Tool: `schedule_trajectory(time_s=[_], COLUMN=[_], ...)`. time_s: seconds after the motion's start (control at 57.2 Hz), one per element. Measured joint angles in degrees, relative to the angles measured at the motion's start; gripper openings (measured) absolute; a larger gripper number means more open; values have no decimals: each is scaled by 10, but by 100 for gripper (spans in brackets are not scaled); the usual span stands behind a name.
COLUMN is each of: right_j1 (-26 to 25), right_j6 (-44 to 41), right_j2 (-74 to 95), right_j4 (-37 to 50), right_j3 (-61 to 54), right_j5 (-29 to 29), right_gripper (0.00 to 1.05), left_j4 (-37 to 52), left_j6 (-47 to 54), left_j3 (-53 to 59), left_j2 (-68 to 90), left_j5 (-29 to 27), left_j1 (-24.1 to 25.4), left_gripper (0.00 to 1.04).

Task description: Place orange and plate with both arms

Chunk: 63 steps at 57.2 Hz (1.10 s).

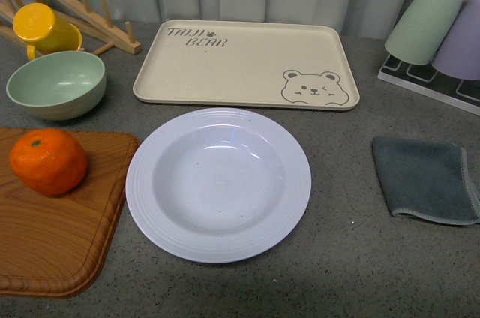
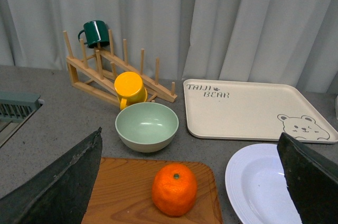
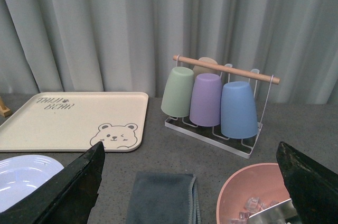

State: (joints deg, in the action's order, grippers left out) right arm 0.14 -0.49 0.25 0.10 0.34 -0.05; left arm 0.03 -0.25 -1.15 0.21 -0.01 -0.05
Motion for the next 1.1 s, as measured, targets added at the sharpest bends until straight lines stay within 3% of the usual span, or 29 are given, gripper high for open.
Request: schedule_trajectory(time_s=[0.087,0.175,0.227,0.262,0.402,0.629,0.874,0.944,1.101], right_j1=[0,0,0,-1,-1,-1,-1,0,-1], right_j6=[0,0,1,0,1,1,1,1,1], right_j2=[0,0,0,0,0,0,0,0,0], right_j4=[0,0,0,0,0,0,0,0,0], right_j3=[0,0,0,0,0,0,0,0,0], right_j5=[0,0,1,0,0,0,0,0,0], right_gripper=[95,95,95,95,95,95,95,95,95], left_j4=[0,-27,-8,10,110,278,306,323,320], left_j6=[0,-75,-96,-105,-129,-131,-118,-127,-116], left_j3=[0,-16,-16,-16,-31,-90,-179,-201,-241], left_j2=[1,82,126,150,287,571,804,854,920], left_j5=[-6,-240,-299,-307,-235,-96,-34,12,26], left_j1=[-1,-75,-83,-77,-23,11,19,20,11], left_gripper=[98,98,98,98,98,98,98,98,98])
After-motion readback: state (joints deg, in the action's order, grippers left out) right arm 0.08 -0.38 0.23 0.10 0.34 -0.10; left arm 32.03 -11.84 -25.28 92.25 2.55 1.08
